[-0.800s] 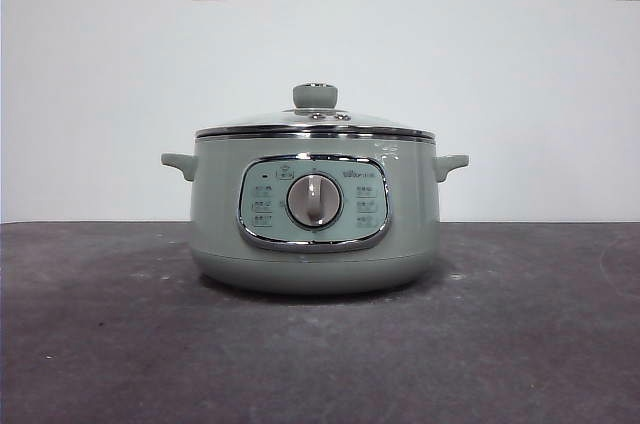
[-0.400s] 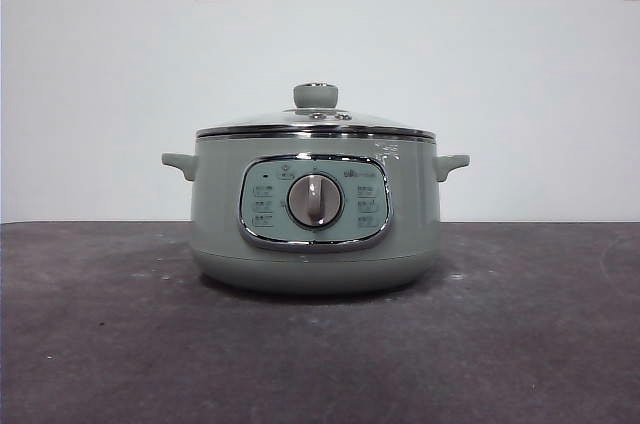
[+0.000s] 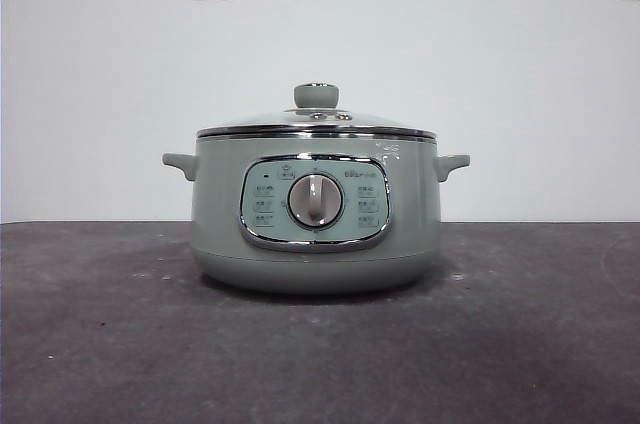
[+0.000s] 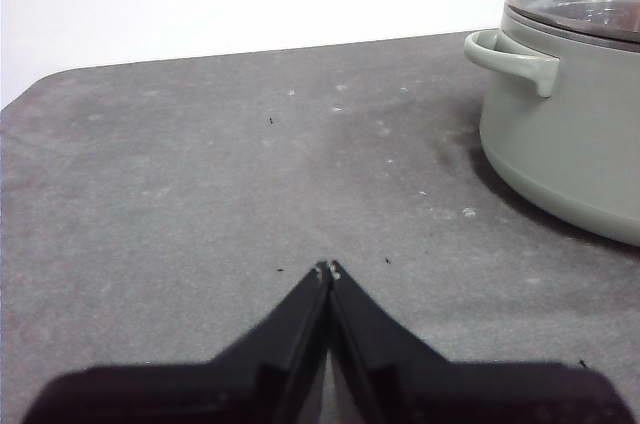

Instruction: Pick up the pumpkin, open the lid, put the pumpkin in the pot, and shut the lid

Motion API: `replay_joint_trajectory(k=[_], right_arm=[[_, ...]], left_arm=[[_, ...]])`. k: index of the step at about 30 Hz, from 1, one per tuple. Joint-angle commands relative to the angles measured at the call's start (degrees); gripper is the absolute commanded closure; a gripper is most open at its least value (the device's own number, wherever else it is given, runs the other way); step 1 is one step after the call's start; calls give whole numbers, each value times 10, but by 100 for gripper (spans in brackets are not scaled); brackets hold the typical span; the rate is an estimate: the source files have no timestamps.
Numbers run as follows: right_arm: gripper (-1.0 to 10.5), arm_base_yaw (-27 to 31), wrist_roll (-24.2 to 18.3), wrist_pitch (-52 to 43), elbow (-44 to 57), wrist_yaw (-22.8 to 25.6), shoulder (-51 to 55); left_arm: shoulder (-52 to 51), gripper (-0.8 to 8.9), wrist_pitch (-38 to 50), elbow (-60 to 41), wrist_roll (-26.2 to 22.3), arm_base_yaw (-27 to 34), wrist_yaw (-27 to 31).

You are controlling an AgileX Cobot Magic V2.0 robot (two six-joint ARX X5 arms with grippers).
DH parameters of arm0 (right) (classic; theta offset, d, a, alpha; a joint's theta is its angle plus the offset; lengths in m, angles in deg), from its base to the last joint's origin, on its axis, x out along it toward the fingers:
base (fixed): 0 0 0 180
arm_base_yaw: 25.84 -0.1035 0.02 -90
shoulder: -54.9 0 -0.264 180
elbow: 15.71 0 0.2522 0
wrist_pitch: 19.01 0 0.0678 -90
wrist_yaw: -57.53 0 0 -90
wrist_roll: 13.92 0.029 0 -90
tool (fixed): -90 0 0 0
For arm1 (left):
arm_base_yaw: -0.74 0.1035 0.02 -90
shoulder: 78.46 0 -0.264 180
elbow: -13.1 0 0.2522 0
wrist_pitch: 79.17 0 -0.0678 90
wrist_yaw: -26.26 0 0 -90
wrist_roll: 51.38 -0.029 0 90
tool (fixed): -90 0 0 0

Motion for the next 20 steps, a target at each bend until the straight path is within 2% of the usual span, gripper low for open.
replay_joint_trajectory(k=[1, 3, 11, 20], right_arm=[[946, 0, 29, -8, 49, 34, 24], [946, 0, 38, -8, 76, 46, 39], [946, 0, 59, -10, 151, 46, 94], [946, 0, 60, 38, 168, 47, 105]], left_arm=[[-1, 817, 0, -9, 6, 2, 1], [-1, 817, 0, -9, 6, 2, 1], [-1, 817, 0, -9, 6, 2, 1], [-1, 817, 0, -9, 6, 2, 1]])
